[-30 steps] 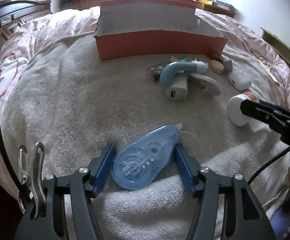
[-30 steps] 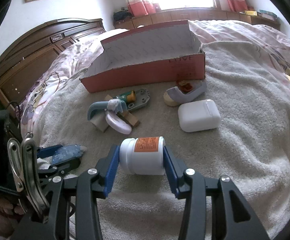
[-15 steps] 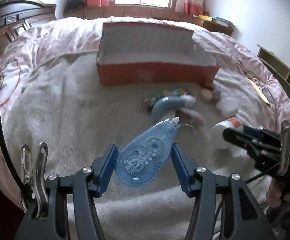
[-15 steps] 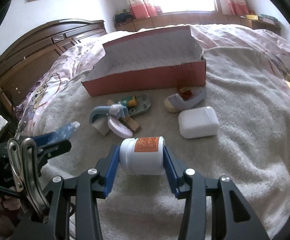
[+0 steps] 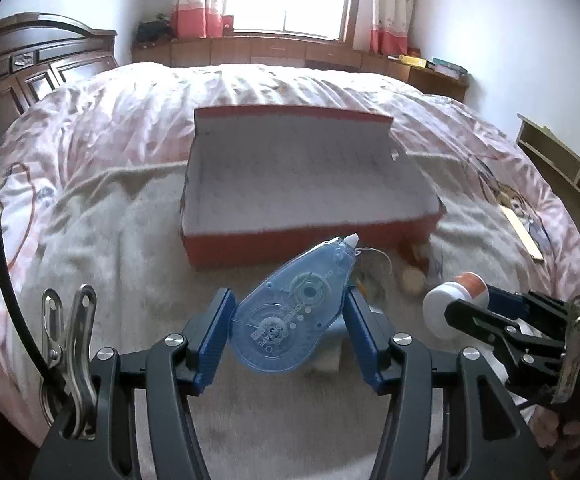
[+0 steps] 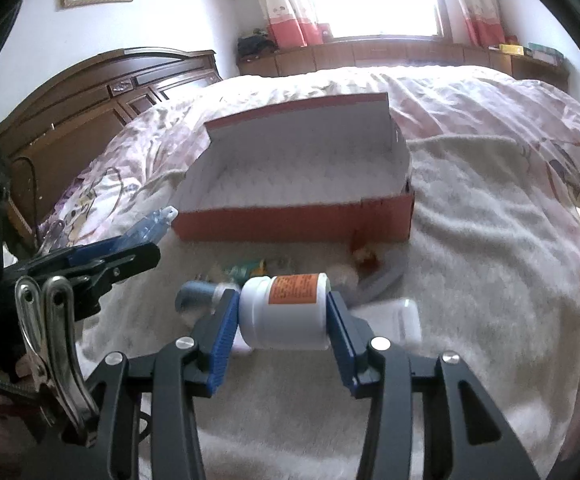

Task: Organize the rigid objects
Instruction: 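Carry the tape dispenser and white jar over the open cardboard box, then open both tools to drop the tape dispenser and jar into the box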

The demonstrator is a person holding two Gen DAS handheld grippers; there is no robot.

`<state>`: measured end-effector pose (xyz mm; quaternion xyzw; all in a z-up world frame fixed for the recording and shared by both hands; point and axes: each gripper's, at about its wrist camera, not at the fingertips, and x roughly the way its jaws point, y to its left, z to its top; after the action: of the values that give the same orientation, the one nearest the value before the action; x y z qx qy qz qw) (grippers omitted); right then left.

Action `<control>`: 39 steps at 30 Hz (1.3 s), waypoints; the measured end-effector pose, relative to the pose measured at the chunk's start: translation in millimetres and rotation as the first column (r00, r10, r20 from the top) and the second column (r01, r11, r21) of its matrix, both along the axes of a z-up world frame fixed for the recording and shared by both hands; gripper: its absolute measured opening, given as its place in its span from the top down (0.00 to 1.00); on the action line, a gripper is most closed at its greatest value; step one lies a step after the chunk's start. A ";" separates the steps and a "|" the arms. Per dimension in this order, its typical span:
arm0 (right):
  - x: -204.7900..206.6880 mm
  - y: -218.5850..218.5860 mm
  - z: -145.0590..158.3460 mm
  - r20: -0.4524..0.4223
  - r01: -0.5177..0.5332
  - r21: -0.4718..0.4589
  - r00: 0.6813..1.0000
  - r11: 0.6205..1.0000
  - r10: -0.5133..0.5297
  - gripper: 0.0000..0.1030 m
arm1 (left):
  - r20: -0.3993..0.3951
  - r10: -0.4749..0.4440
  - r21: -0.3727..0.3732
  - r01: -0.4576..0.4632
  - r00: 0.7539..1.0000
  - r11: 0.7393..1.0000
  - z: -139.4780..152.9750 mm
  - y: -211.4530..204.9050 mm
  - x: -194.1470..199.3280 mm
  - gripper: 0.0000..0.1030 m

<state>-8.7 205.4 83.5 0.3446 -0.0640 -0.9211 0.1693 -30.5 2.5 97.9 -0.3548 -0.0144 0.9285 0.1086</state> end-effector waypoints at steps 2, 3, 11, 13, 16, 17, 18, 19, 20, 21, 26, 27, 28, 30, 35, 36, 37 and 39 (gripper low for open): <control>-10.1 0.3 5.9 -0.010 0.001 0.005 1.000 1.000 0.000 0.55 | -0.005 0.002 -0.002 -0.002 1.000 1.000 2.8 1.5 -8.9 0.45; -14.6 -0.2 8.4 -0.015 0.000 0.008 1.000 1.000 0.000 0.55 | -0.011 0.005 -0.006 -0.005 1.000 1.000 5.0 2.6 -16.3 0.45; -59.4 -4.8 26.0 -0.058 0.008 0.020 0.998 1.000 -0.007 0.55 | -0.013 0.024 -0.013 -0.024 1.000 1.000 9.9 7.3 -60.3 0.45; -72.2 -4.6 26.9 -0.060 0.011 0.013 0.998 1.000 -0.010 0.55 | -0.009 0.035 -0.020 -0.035 0.999 0.999 9.0 8.8 -73.3 0.45; -90.2 -4.4 24.5 -0.049 0.014 0.012 0.999 1.000 -0.013 0.55 | -0.002 0.052 -0.023 -0.052 0.999 0.998 7.4 9.9 -90.1 0.45; -96.7 -4.5 23.0 -0.043 0.015 0.014 0.999 1.000 -0.014 0.55 | 0.000 0.056 -0.023 -0.056 0.998 0.998 6.4 10.0 -93.9 0.45; -102.0 -5.5 21.5 -0.037 0.016 0.016 0.999 1.000 -0.015 0.55 | 0.003 0.064 -0.023 -0.064 0.998 0.998 4.8 10.9 -100.5 0.45; -109.5 -5.4 18.6 -0.028 0.017 0.020 0.999 1.000 -0.017 0.55 | 0.006 0.068 -0.023 -0.068 0.998 0.997 3.4 11.3 -104.9 0.45; -114.9 -4.6 16.1 -0.021 0.019 0.022 1.000 1.000 -0.018 0.55 | 0.011 0.072 -0.024 -0.072 0.997 0.997 1.1 12.0 -110.4 0.45; -120.6 -4.3 13.1 -0.013 0.021 0.023 1.000 1.000 -0.021 0.55 | 0.019 0.076 -0.026 -0.075 0.997 0.997 -1.7 12.9 -116.0 0.45; -143.1 -2.4 -0.3 0.012 0.030 0.033 0.999 0.999 -0.030 0.55 | 0.048 0.080 -0.041 -0.078 0.996 0.996 -15.1 19.2 -134.5 0.45; -147.0 -2.3 -2.7 0.015 0.032 0.035 0.999 0.999 -0.033 0.55 | 0.048 0.081 -0.049 -0.079 0.996 0.996 -16.8 20.9 -137.3 0.45; -150.1 -1.6 -4.5 0.017 0.035 0.035 0.999 0.999 -0.036 0.55 | 0.046 0.082 -0.055 -0.080 0.996 0.995 -17.8 22.1 -139.4 0.45; -153.7 0.1 -7.6 0.015 0.043 0.036 0.999 0.998 -0.043 0.55 | 0.038 0.083 -0.068 -0.081 0.996 0.994 -20.0 25.7 -143.3 0.45; -158.8 -0.2 -10.1 -0.006 0.053 0.059 0.999 0.997 -0.052 0.55 | 0.034 0.081 -0.091 -0.078 0.996 0.993 -27.8 33.5 -151.1 0.45; -159.8 0.0 -11.1 -0.008 0.055 0.062 0.998 0.997 -0.054 0.55 | 0.037 0.081 -0.095 -0.077 0.996 0.992 -30.3 35.2 -153.1 0.45; -160.3 0.0 -11.6 -0.013 0.056 0.066 0.998 0.996 -0.055 0.55 | 0.040 0.080 -0.096 -0.076 0.996 0.992 -31.7 36.1 -154.2 0.45; -160.7 -1.3 -11.8 -0.024 0.056 0.074 0.998 0.996 -0.055 0.55 | 0.047 0.077 -0.096 -0.072 0.996 0.993 -35.5 37.6 -157.3 0.45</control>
<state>-169.4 204.1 71.8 0.3388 -0.0371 -0.9309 0.1313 -187.8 40.2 62.4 -0.3821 0.0135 0.9223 0.0564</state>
